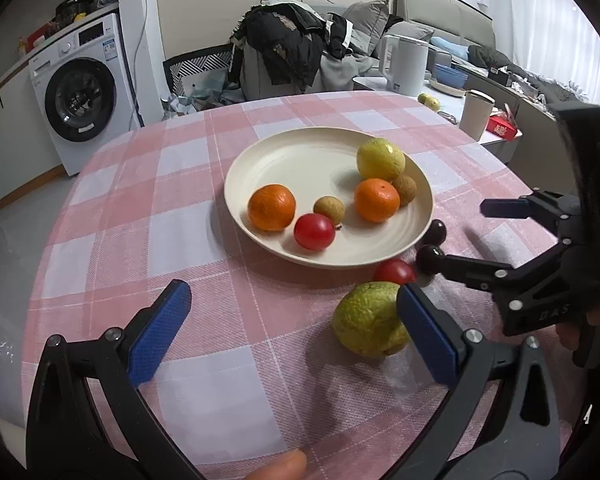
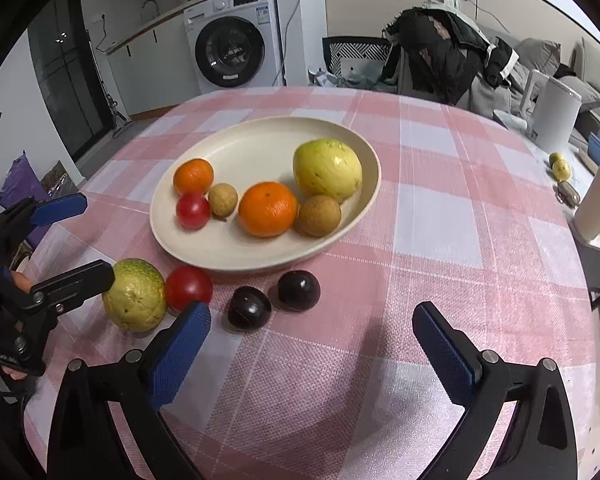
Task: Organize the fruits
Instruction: 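Move the left tool toward the green guava while the right tool approaches a dark plum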
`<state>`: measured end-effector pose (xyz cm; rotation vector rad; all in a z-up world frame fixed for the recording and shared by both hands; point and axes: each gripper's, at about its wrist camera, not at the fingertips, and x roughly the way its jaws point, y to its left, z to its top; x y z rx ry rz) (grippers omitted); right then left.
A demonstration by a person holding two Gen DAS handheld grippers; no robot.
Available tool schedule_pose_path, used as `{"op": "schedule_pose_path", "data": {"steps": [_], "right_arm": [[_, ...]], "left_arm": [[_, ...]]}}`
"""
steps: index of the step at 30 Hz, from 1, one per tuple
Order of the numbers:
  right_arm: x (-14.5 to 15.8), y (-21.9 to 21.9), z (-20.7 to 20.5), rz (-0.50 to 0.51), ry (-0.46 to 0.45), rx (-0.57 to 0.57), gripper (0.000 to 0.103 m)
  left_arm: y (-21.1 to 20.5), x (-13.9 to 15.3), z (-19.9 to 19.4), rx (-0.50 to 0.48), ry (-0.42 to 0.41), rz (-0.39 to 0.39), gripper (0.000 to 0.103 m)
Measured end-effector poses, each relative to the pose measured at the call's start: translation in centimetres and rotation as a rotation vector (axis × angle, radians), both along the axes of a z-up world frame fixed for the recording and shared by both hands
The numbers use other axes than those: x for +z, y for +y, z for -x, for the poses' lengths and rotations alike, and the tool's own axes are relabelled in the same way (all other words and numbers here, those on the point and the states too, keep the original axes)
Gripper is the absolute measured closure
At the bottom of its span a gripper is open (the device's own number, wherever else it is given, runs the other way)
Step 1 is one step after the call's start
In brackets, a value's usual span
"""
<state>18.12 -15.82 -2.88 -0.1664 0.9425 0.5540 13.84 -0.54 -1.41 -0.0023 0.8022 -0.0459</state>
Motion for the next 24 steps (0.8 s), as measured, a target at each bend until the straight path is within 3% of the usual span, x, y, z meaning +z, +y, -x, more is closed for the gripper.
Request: {"op": "schedule_pose_path", "data": {"steps": [12, 16, 24], "right_arm": [[-0.8, 0.6, 0.4, 0.007, 0.029, 0.035, 0.002], [-1.0, 1.2, 0.6, 0.006, 0.04, 0.073, 0.023], [-1.0, 2.0, 1.0, -0.021, 0.054, 0.142, 0.034]], "left_arm": [[-0.6, -0.3, 0.1, -0.033, 0.016, 0.013, 0.001], [-1.0, -0.7, 0.0, -0.043, 0.029, 0.011, 0.001], [-1.3, -1.1, -0.2, -0.05, 0.043, 0.012, 0.001]]}}
